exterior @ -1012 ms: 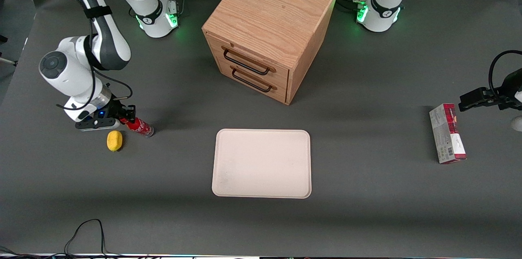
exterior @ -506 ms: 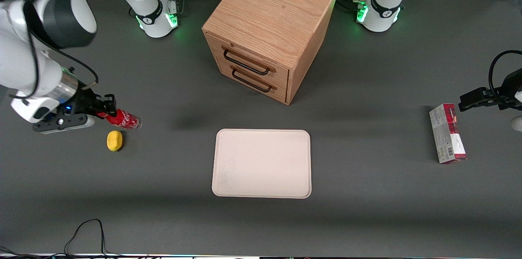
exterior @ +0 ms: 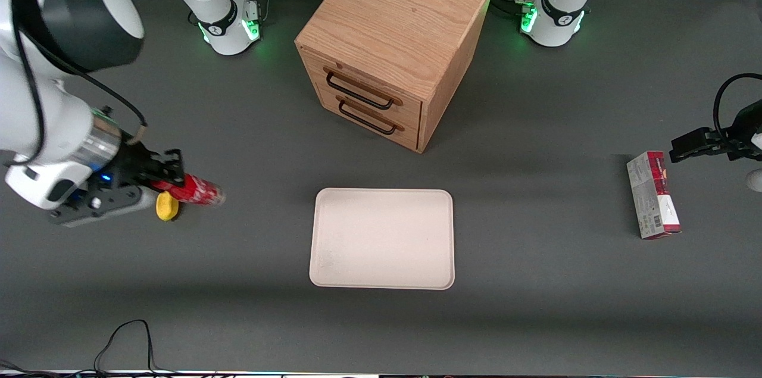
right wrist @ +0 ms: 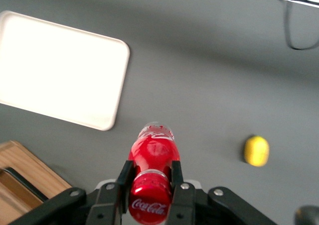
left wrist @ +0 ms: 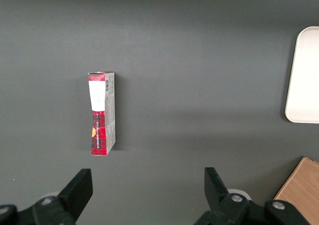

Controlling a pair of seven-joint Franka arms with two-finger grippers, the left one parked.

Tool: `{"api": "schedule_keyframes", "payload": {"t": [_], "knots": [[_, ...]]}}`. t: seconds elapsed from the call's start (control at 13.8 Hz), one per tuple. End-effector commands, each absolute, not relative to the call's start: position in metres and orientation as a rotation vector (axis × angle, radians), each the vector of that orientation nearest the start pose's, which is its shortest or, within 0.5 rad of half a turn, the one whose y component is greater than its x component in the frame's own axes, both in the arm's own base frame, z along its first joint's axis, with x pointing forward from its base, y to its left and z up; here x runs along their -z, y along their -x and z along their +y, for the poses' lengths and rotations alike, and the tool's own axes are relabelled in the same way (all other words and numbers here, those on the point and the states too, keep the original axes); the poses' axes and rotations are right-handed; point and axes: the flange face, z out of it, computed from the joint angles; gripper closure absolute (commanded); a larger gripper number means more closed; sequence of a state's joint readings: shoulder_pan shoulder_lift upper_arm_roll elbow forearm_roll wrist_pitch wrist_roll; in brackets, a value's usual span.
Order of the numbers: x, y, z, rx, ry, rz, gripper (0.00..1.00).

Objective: Place coke bottle on tray
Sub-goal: 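Carry the bottle over the cream tray and lower it upright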

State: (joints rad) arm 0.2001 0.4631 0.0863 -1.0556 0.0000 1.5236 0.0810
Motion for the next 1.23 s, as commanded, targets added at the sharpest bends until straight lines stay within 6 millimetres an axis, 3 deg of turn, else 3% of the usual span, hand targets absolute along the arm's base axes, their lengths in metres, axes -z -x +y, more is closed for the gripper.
{"api": "schedule_keyframes", "payload": {"t": [0.0,0.22,0.43,0.65,0.8,1.16], "knots": [[-0.550,-0.684,0.229,0.068,3.074,-0.208,0.87],[-0.491,-0.702,0.281,0.153,3.059,-0.243,0.86],[-0.435,-0.713,0.318,0.244,3.077,-0.328,0.85],[-0.394,-0.723,0.328,0.281,3.063,-0.358,0.84],[-0.372,-0.727,0.331,0.317,3.076,-0.387,0.77],[-0.344,-0.721,0.343,0.310,3.064,-0.424,0.70]]}}
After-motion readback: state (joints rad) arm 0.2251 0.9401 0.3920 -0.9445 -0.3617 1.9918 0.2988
